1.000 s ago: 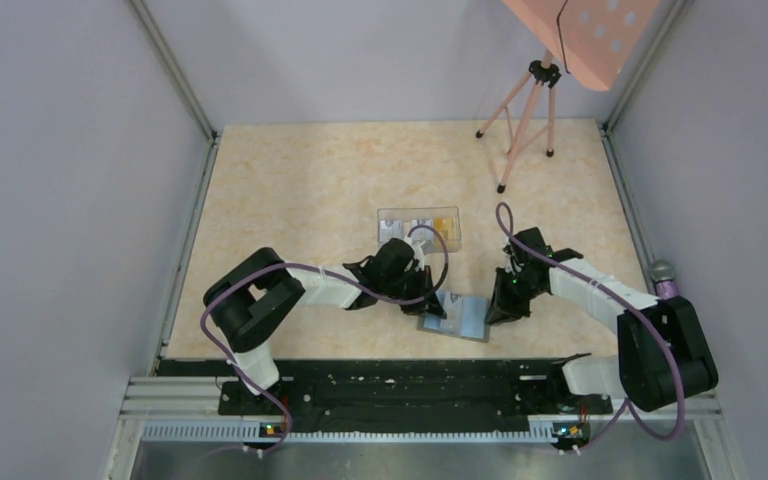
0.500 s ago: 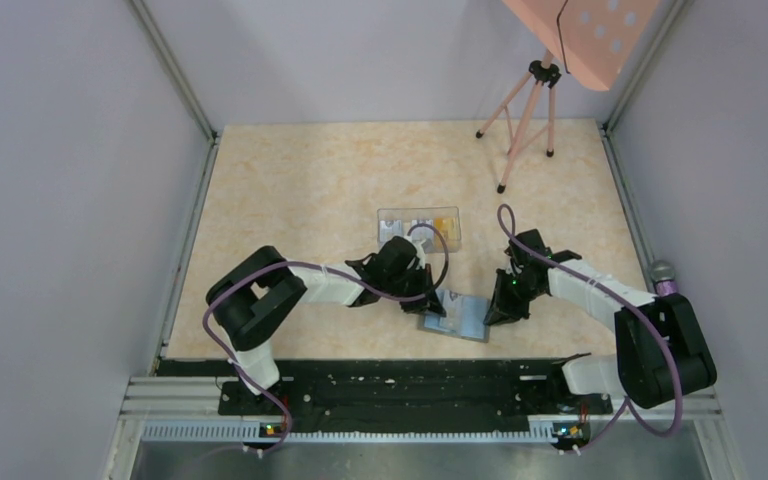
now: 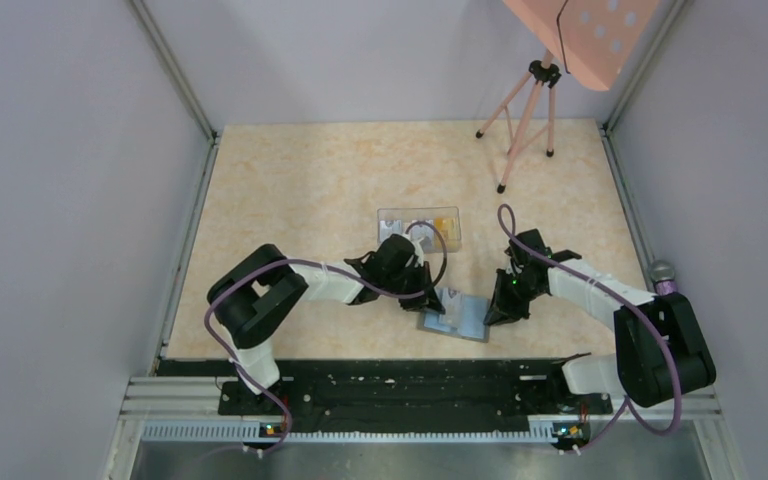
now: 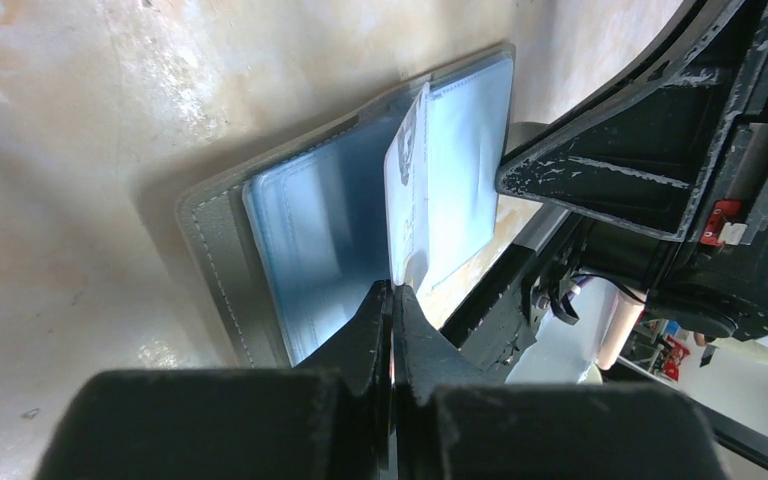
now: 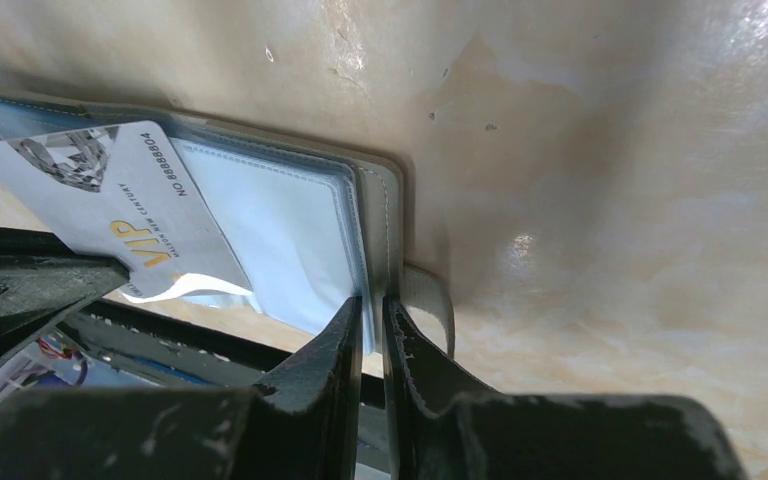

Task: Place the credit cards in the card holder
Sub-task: Insert the credit card into the card holder.

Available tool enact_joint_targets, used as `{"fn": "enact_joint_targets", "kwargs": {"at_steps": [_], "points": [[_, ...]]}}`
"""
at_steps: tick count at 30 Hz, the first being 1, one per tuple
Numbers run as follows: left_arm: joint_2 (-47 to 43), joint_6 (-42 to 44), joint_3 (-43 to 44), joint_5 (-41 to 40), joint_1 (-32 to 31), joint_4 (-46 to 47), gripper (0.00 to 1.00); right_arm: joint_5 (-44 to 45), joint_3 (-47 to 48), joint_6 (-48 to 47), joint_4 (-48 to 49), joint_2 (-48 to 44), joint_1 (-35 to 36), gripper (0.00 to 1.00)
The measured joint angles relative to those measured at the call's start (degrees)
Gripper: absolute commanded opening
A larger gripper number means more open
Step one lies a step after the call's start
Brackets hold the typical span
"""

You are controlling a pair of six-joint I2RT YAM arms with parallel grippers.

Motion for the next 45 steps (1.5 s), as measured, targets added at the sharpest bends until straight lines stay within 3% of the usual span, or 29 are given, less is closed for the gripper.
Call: {"fn": "enact_joint_targets", "kwargs": {"at_steps": [18,32,45], "points": [[2.05,-3.37,-0.17,0.83,-1.51,2.71,0.0,-0.28,0.0,0.0,0.09,0.11,0.0,0.13],[-0.31,-4.9,-1.01,-1.81,-2.23,-1.36,0.0,-0.55,0.0,-0.04,0.2,0.26,-0.04,0.13],[2.99,-4.15,0.2,2.03,-2.69,1.44,0.0,-1.49,-0.02,-0.04,0.55,0.7,-0.04,0.13]]}}
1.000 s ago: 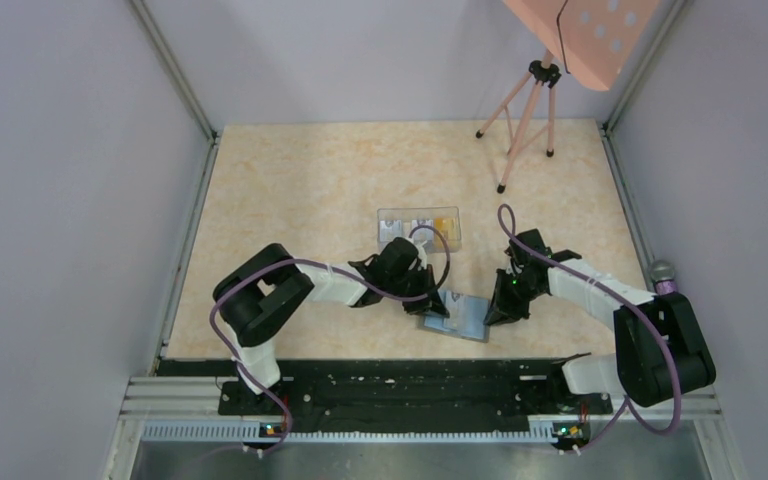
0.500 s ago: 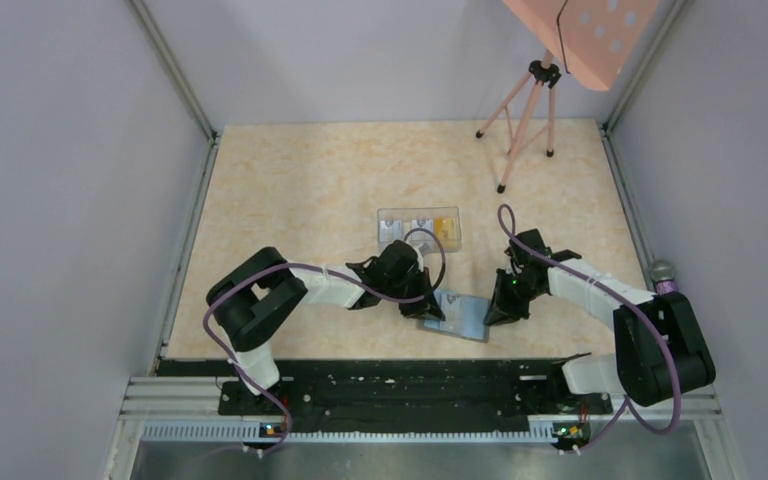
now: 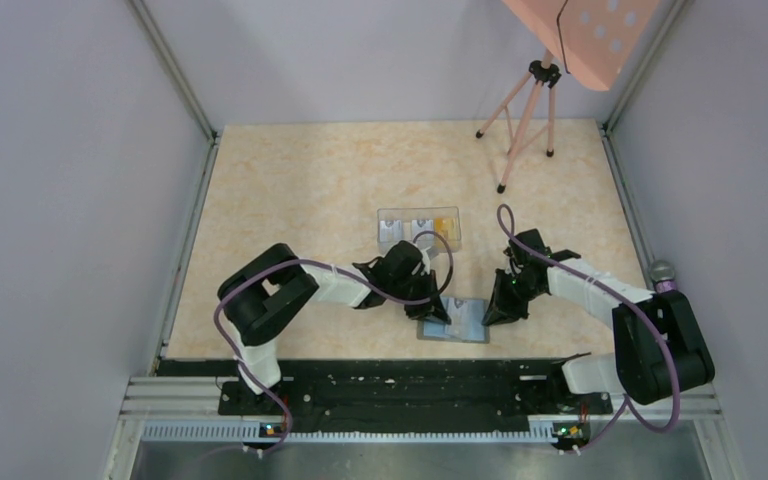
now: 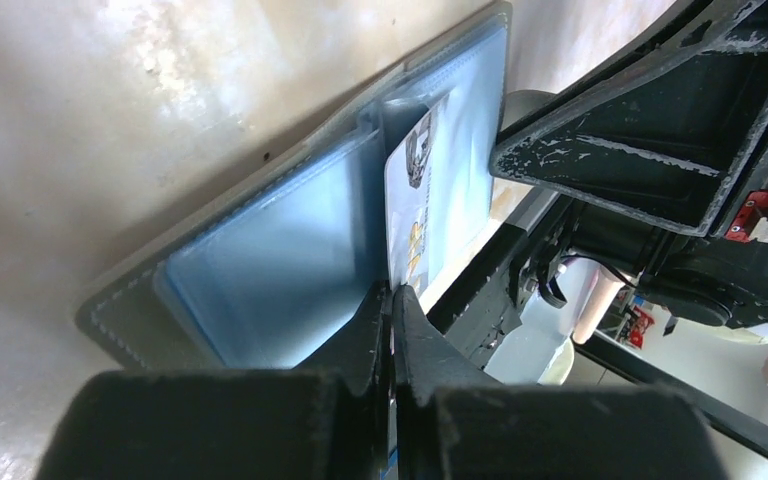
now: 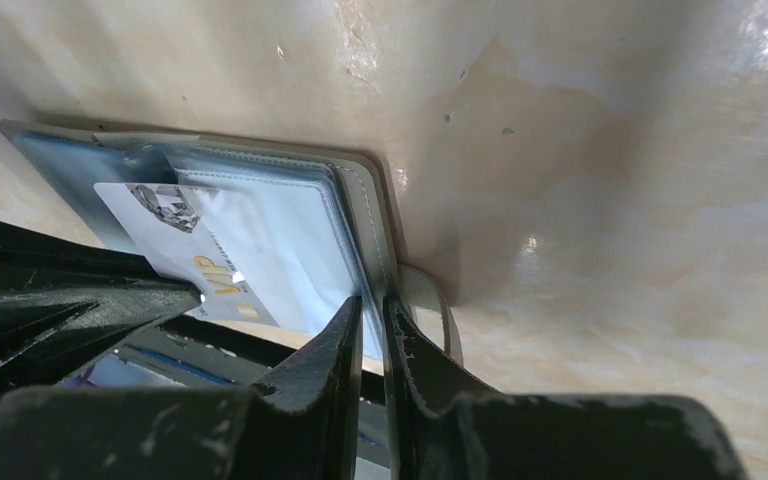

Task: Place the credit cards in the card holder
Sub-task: Insert the credit card into the card holder.

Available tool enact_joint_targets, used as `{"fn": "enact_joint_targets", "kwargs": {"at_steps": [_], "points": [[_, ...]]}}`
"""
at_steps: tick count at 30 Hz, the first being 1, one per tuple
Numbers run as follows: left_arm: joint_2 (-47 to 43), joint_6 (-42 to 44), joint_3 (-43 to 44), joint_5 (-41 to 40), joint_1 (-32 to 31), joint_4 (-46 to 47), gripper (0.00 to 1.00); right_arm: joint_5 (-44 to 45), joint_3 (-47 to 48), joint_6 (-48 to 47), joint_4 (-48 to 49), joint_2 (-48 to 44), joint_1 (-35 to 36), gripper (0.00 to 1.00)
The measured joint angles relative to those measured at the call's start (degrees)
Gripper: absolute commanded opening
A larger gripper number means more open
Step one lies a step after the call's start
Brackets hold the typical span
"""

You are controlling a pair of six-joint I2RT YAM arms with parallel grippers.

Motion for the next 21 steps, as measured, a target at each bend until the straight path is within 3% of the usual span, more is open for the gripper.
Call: {"fn": "enact_joint_targets", "kwargs": {"at_steps": [15,21], "points": [[1.55,-1.79,4.09,0.35,-0.55,-4.17,0.0,-0.31,0.0,0.02,0.04,0.0,0.0,0.14],[4.55,-2.08,7.91,0.85,-1.57,-5.68,0.19,-0.55,0.0,0.02,0.04,-0.02,0.0,0.14]]}}
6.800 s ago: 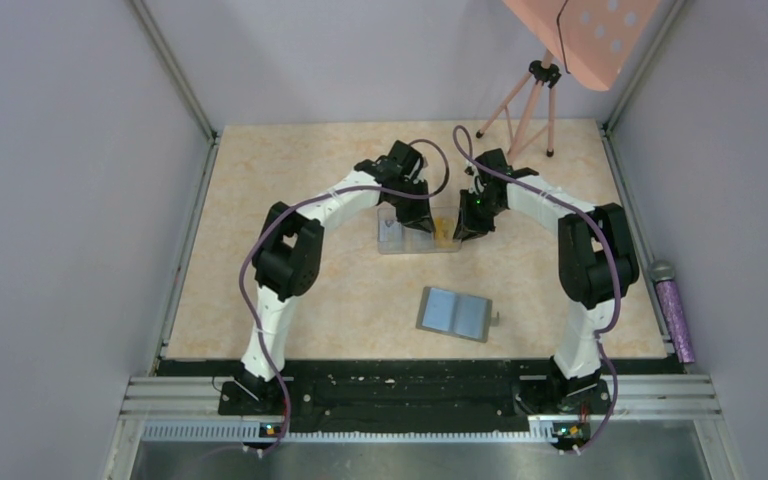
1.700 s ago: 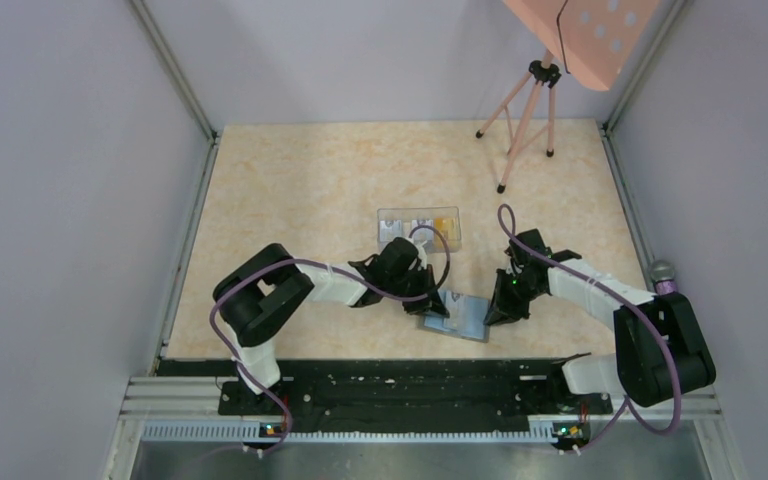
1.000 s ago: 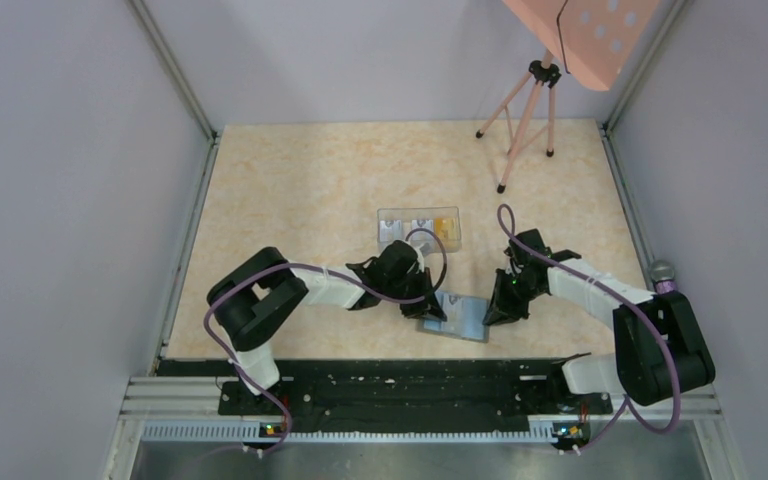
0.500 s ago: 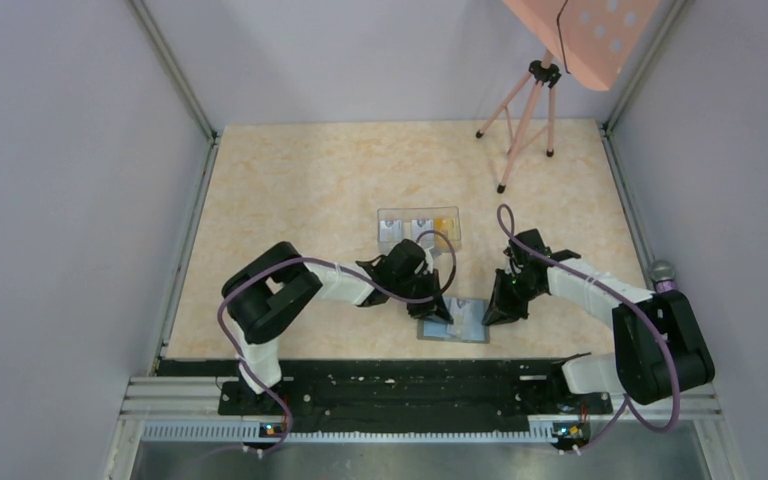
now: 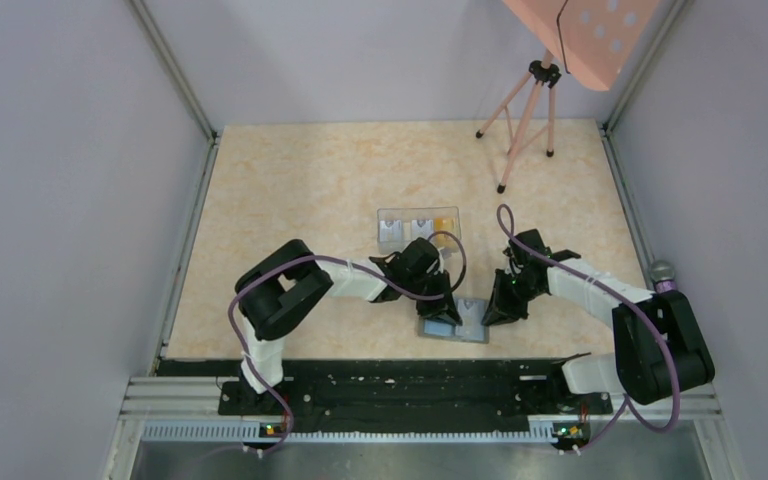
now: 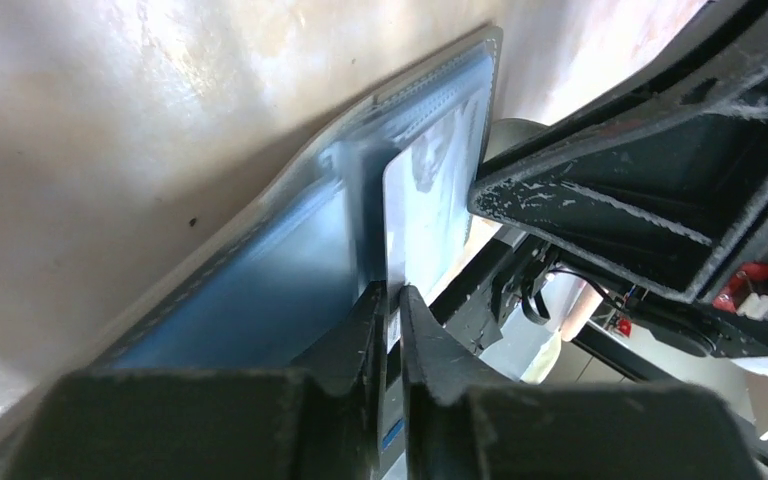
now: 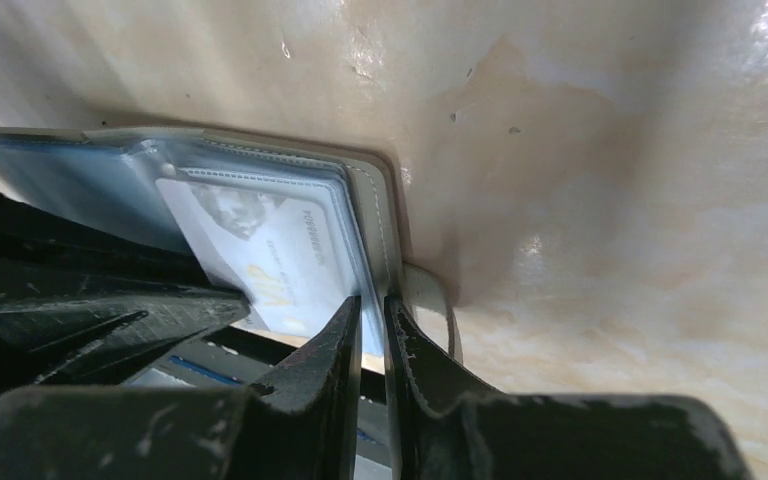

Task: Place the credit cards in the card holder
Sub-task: Insert the credit card into the card holder.

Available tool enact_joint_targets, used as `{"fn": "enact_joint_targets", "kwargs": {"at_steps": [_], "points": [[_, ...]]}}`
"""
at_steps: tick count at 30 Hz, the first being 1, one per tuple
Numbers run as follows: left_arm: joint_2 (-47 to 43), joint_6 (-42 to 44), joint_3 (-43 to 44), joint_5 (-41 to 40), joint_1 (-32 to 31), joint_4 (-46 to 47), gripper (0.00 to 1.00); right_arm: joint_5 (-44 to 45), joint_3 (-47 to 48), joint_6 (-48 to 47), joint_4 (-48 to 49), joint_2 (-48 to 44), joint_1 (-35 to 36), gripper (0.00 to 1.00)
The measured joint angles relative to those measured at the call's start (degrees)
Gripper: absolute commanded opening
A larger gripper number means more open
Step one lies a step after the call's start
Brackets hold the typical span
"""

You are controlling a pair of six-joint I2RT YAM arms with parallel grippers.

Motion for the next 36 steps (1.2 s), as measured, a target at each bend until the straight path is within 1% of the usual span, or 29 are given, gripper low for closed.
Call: {"fn": "enact_joint_targets", "kwargs": {"at_steps": [1,4,10,17,23,25,26,27,31,33,35,36], "points": [[0.46,0.26,0.61,-0.11,-0.28,-0.7,0.23,-0.02,0.0,0.0,0.0,0.0,0.0,0.14],[0.9,1.18,2.54,-0.57,-1.09,-4.5,0.3,-0.33,-0.02,0.0,0.04,0.0,0.0,0.14],[0.85,4.61,7.1,-3.41,-2.25,-12.37,0.42,-0.52,-0.02,0.0,0.09,0.0,0.0,0.14],[1.01,7.21,10.25,-4.85,-2.64,-18.01,0.43,-0.63,-0.02,0.0,0.11,0.0,0.0,0.14],[4.17,8.85,14.67,-3.58,-3.04,-20.9,0.43,-0.83,-0.04,-0.04,0.09,0.0,0.0,0.14],[4.9,9.73,16.33,-3.41,-3.21,-22.84,0.43,-0.85,-0.04,-0.07,0.02,0.0,0.0,0.16],[5.2,10.4,17.25,-3.54,-3.3,-24.11,0.44,-0.92,-0.04,-0.07,0.02,0.0,0.0,0.17],[5.35,10.93,18.03,-3.8,-3.43,-25.33,0.44,-1.05,-0.02,-0.07,0.0,0.0,0.0,0.21],[5.35,13.6,20.85,-7.21,-4.33,-30.23,0.47,-1.9,0.07,-0.22,-0.48,-0.37,0.02,0.37],[5.01,15.02,21.9,-10.03,-4.74,-32.61,0.51,-1.95,0.66,-0.52,-1.44,-0.92,0.02,0.44],[3.72,16.11,21.94,-13.27,-5.05,-35.12,0.6,-1.95,1.81,-0.9,-2.23,-1.68,0.02,0.49],[2.91,16.59,21.94,-14.62,-5.09,-36.33,0.62,-1.95,2.43,-1.09,-2.64,-2.08,0.02,0.5]]}}
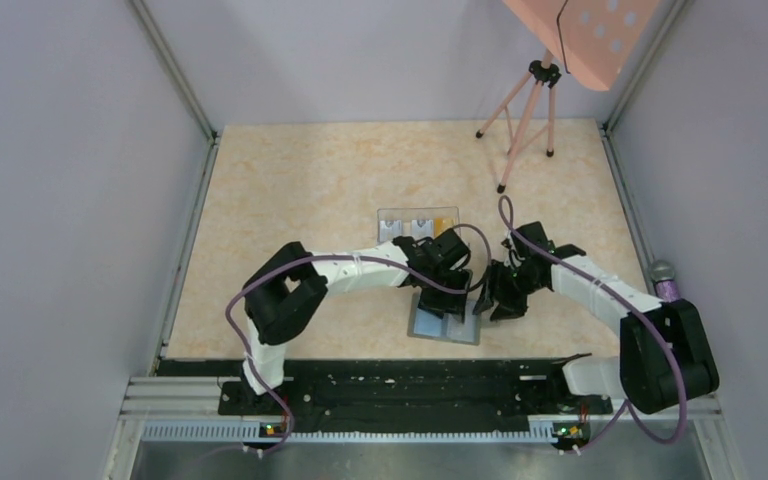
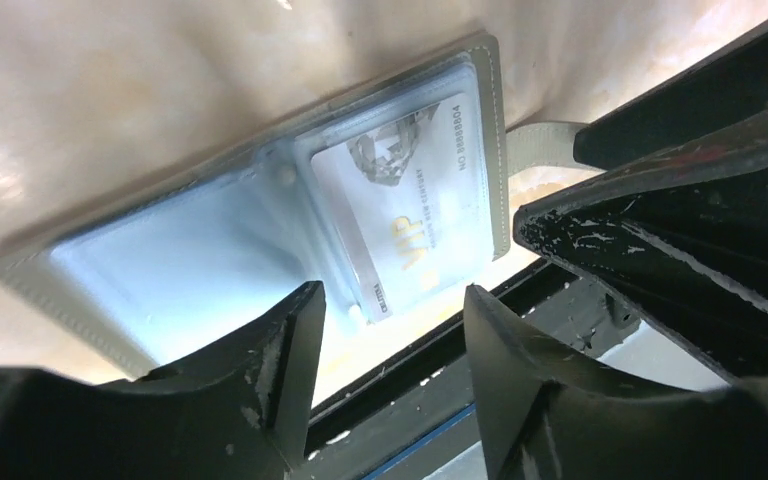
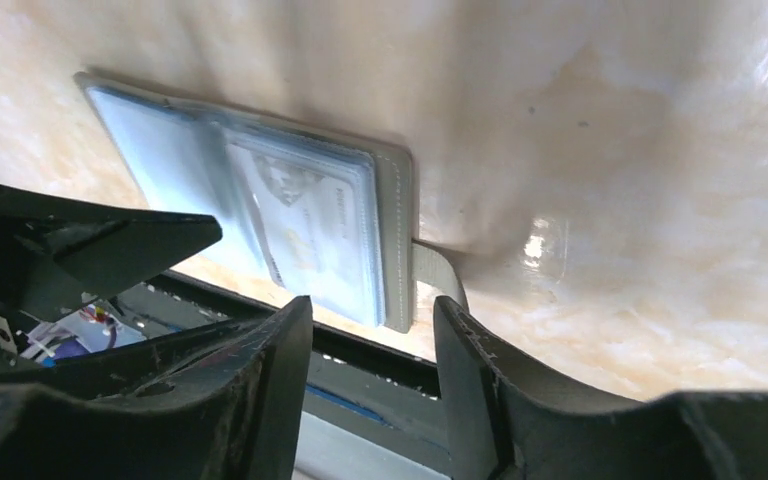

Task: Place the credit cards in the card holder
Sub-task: Insert the credit card into the card holder, then close the card holder at the center of the board.

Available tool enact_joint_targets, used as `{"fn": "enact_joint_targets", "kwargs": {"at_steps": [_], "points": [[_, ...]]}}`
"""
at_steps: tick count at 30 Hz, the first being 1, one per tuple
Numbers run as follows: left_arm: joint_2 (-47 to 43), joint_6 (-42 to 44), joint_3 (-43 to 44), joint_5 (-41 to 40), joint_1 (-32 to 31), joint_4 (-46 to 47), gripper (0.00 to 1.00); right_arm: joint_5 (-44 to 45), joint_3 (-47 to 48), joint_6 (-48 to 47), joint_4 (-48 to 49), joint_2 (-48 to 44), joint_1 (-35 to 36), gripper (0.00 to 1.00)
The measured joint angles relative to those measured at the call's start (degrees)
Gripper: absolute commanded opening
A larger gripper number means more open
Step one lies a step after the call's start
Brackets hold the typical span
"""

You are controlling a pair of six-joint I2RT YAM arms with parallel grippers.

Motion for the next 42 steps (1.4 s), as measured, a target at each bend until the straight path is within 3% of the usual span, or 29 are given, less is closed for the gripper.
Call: {"fn": "enact_joint_targets", "kwargs": {"at_steps": [7,15,24,34,42], "points": [[-10.4,-0.57,-8.02,-1.97,2.05,1.42,0.64,-0.85,3.32,-1.66,-0.7,-1.03,0.59,0.48],[-17.35,-5.16,-24.44,3.5,8.72,10.27,0.65,-3.48,3.98,-2.21,0.02,0.13,2.73,0.25],[-20.31,-5.95,-31.78,9.49,18.71,16.41,0.66,-5.07,3.89,-1.84,3.06,4.48,5.46,0.0],[-14.43,-12.07,-33.55,17.81,17.75,32.5,0.64,-3.8,1.9,-1.22,5.09,9.09,5.68,0.0],[-14.05,-15.28,-33.81,18.45,15.8,37.03,0.57,-5.11,1.64,-0.39,6.25,9.75,5.68,0.0]]}}
